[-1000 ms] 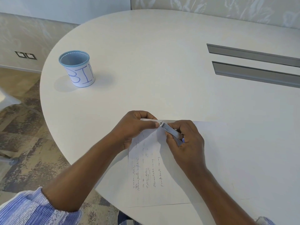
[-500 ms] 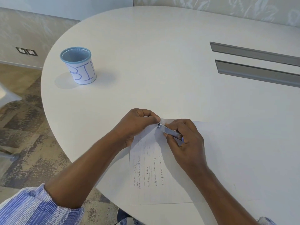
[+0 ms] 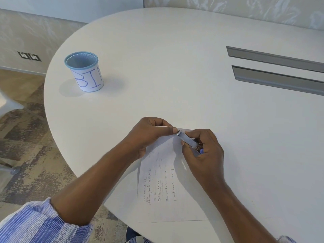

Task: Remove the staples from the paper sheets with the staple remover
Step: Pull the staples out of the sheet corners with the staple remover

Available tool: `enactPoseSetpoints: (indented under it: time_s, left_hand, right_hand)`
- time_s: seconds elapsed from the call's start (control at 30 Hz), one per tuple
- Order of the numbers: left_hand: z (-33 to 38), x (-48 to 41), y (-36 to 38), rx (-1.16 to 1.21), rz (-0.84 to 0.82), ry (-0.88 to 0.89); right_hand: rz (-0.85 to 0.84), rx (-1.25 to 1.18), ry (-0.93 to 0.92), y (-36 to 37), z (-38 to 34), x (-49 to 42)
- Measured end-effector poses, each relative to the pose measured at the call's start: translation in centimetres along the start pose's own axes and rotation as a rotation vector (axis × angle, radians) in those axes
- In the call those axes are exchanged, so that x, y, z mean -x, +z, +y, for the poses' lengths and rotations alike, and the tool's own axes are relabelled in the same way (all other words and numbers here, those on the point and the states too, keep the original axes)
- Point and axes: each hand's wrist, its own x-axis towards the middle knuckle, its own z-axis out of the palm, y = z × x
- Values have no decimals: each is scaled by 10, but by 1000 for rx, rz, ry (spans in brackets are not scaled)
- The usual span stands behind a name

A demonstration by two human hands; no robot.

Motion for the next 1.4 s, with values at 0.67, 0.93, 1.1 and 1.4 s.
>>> enactPoseSetpoints:
  time_s: [0.67,0.93,1.1,1.4]
  left_hand:
    - [0,10,1,13,2,13]
    - [-1,12,4,-14,29,49]
    - [0,13,5,17,15,52]
    - [-3,15,2,-3,8,81]
  right_hand:
    - [-2,-39,22,-3,-6,-1]
    - [-75,-224,279,-5,-2,-3]
    - [-132,-367,387,-9,-4,-7]
    - [-101,-583,552,-17,-5,-18]
